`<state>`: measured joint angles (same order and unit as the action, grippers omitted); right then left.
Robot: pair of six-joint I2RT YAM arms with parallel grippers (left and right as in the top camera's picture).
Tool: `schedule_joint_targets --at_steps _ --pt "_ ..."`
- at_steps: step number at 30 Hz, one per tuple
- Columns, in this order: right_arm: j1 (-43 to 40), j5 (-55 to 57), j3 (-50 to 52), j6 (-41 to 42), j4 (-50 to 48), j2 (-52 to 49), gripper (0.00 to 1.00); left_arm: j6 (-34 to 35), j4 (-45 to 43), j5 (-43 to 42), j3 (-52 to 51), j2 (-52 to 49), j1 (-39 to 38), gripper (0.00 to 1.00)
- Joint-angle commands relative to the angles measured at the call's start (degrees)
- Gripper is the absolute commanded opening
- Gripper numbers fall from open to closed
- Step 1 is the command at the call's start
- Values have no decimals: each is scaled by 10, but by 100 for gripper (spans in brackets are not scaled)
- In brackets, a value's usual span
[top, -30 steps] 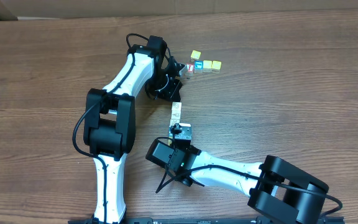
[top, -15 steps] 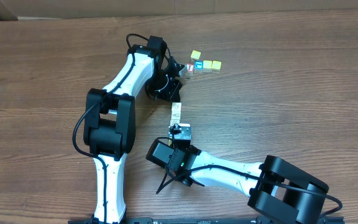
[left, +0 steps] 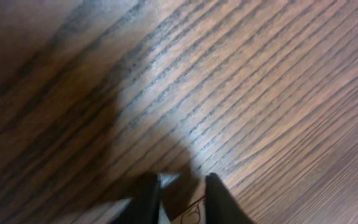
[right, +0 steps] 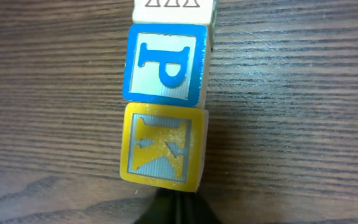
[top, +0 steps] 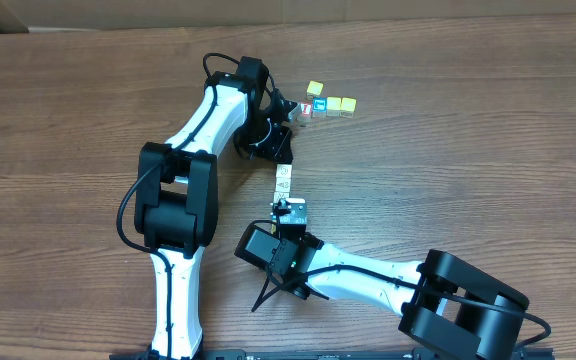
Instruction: Flip 5 blocks
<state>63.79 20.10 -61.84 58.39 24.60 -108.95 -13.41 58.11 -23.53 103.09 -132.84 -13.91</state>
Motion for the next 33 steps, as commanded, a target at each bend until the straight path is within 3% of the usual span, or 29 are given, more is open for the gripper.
schedule_joint_targets --at_steps 1,5,10,16,20,25,27,31,33 --pt "-2 6 -2 -2 -3 0 11 8 -6 2 -7 -9 -5 24" --pt "-2 3 -2 -2 -3 0 16 21 -19 2 -7 -9 -4 33" --pt "-2 -12 -2 -5 -2 7 18 39 -34 2 -7 -9 -2 33" --pt "-2 -47 -18 -72 10 38 18 82 -49 1 2 -9 9 35" --pt "-20 -27 -50 -79 95 100 26 130 -30 2 42 -9 38 33" --pt "-121 -8 -61 -93 211 197 30 186 38 39 114 -8 91 20" --pt "-187 -24 -61 -150 236 235 40 221 60 75 137 -7 116 20" --pt "-327 -94 -61 -295 262 276 77 291 101 111 160 -5 175 22" --pt "-397 -135 -61 -353 272 277 87 316 119 110 160 -5 202 24"
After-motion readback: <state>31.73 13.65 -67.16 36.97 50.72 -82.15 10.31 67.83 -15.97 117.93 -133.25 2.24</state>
